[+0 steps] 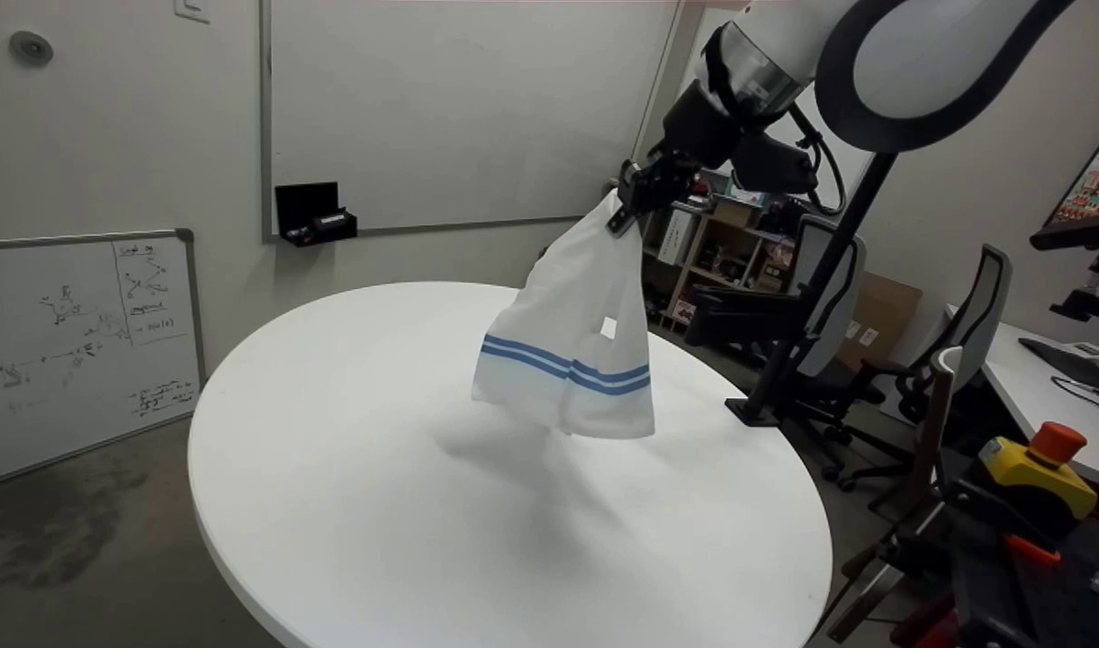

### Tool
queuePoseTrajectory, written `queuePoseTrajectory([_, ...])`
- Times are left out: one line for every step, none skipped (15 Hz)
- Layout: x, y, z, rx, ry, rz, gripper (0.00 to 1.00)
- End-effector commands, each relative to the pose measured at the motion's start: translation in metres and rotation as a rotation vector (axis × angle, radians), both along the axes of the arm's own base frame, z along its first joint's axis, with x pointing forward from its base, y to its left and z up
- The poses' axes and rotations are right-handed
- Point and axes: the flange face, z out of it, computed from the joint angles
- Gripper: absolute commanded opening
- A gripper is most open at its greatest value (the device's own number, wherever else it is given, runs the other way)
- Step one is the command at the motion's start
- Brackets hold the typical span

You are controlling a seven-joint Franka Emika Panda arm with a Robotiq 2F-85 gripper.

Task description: Pick up the towel and put it on the black object

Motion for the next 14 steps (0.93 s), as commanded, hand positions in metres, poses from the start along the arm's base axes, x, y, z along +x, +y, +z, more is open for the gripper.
queuePoseTrajectory([0.022, -0.018, 0.021, 0.013, -0.031, -0.07, 0.01])
queuePoseTrajectory([0.028, -0.025, 0.025, 0.013, -0.042, -0.092, 0.01])
queuePoseTrajectory([0.034, -0.034, 0.03, 0.015, -0.049, -0.116, 0.01])
queuePoseTrajectory([0.04, -0.042, 0.035, 0.015, -0.058, -0.141, 0.01])
queuePoseTrajectory([0.045, -0.052, 0.04, 0.013, -0.065, -0.169, 0.01])
queuePoseTrajectory([0.05, -0.063, 0.046, 0.012, -0.072, -0.198, 0.01])
queuePoseTrajectory([0.053, -0.072, 0.051, 0.011, -0.08, -0.223, 0.01])
queuePoseTrajectory([0.056, -0.082, 0.055, 0.007, -0.086, -0.25, 0.01])
queuePoseTrajectory([0.059, -0.091, 0.059, 0.004, -0.088, -0.273, 0.01])
queuePoseTrajectory([0.06, -0.101, 0.062, -0.001, -0.092, -0.297, 0.01])
queuePoseTrajectory([0.06, -0.11, 0.064, -0.01, -0.097, -0.318, 0.01])
queuePoseTrajectory([0.058, -0.12, 0.067, -0.019, -0.101, -0.341, 0.01])
queuePoseTrajectory([0.056, -0.129, 0.069, -0.028, -0.107, -0.36, 0.01])
queuePoseTrajectory([0.052, -0.14, 0.07, -0.039, -0.115, -0.382, 0.01])
